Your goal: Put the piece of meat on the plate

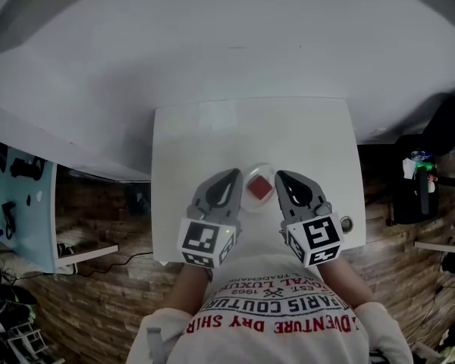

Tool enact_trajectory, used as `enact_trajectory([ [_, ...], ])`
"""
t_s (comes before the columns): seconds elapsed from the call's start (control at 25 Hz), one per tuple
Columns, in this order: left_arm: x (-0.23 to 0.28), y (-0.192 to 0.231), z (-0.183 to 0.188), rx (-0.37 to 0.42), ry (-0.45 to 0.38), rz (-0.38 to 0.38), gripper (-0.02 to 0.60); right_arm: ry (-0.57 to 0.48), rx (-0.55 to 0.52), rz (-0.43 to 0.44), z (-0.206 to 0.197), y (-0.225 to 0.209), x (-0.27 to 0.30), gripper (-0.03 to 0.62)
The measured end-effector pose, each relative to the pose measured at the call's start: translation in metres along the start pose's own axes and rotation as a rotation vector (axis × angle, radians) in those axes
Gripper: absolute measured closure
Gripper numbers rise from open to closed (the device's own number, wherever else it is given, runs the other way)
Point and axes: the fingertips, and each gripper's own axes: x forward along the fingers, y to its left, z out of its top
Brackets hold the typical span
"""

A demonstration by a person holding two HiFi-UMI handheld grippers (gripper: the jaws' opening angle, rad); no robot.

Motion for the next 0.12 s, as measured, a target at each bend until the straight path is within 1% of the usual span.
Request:
enact_trajectory([
  [0.12,0.0011,-0.001,-0.0006,-0.001,0.0,-0.003,0.575,0.003,0.009,-0.001,-0.0019,-0.0031,-0.0004,0.582],
])
